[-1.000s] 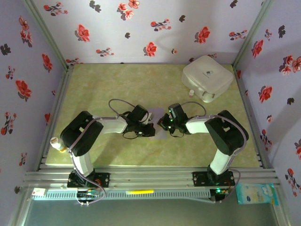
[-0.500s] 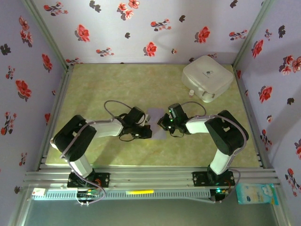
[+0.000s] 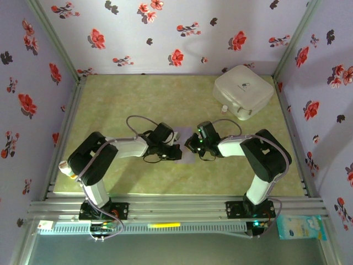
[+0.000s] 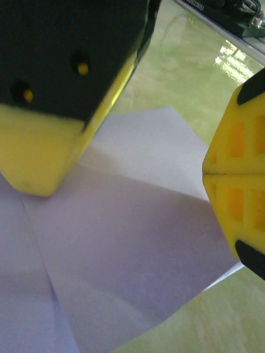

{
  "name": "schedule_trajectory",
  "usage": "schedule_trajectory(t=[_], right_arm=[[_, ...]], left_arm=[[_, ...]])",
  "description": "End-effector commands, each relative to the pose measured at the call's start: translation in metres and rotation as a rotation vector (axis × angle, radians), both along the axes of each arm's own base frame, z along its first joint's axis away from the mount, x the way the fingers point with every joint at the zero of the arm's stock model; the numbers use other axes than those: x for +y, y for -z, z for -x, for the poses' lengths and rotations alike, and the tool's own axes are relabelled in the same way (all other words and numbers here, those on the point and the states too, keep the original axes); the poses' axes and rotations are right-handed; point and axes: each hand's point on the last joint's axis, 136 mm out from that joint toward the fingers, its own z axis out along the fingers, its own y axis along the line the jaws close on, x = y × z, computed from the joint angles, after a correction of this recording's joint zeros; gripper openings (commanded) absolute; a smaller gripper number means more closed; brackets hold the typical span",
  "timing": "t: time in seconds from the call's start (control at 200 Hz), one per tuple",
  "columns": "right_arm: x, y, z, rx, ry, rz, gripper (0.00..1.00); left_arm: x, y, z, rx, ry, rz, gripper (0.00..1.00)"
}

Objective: Fold a paper plane with a square sheet of paper (pick it up from the middle)
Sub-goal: Fold the triangle a second time at the center of the table.

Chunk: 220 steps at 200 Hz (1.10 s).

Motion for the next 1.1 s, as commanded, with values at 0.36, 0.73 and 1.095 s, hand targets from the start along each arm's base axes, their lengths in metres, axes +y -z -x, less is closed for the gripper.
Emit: schedule_trajectory(t=[0.36,0.73,1.095], right_arm=[[-0.030,0.035,0.020,0.097,0.024,0.156,0.00],[-0.029,0.032,0.020,0.091,0.017,0.149,0.00],[-0.027,0.029,0.018,0.086,0.014,0.140,0.00]], left_arm=[[0.037,0.031,0.036,0.095,-0.069,-0.052,0.00],[0.019,-0.037,0.019,-0.020,-0.082,0.134,0.00],[-0.004,-0.018,-0.034,-0.017,-0.105,0.085,0.00]])
